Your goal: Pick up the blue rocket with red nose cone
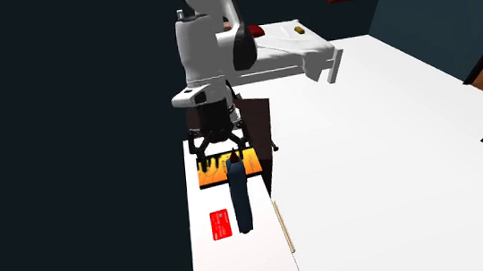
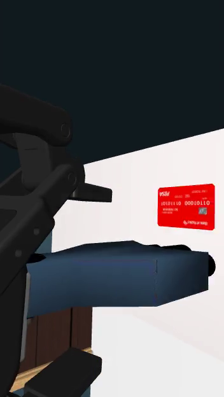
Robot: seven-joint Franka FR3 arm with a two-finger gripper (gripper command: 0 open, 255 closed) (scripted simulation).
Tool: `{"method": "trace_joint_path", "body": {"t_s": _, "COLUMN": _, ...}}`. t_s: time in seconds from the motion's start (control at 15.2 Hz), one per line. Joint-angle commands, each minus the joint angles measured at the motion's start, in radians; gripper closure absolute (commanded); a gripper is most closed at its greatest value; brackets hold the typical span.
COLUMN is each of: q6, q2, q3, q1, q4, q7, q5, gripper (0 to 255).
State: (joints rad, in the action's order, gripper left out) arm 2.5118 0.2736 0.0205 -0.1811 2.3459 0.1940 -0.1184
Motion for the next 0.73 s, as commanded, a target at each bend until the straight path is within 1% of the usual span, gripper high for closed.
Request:
{"method": "trace_joint_path", "body": {"t_s": 0.0, "q6": 0.074, "q2": -0.046, "q3": 0.000, "q1": -0.023, "q4": -0.023, "q7": 0.032, "q5": -0.032, "gripper": 0}}
{"method": "trace_joint_path", "body": {"t_s": 0.13, "q6": 0.133, "q2": -0.096, "q3": 0.003, "q1": -0.045, "q4": -0.062, "q7": 0.071, "q5": -0.070, "gripper": 0}}
{"method": "trace_joint_path", "body": {"t_s": 0.2, "q6": 0.148, "q2": -0.108, "q3": 0.003, "q1": -0.050, "q4": -0.073, "q7": 0.082, "q5": -0.080, "gripper": 0}}
{"method": "trace_joint_path", "body": {"t_s": 0.66, "q6": 0.242, "q2": -0.151, "q3": 0.007, "q1": -0.061, "q4": -0.021, "q7": 0.117, "q5": -0.117, "gripper": 0}}
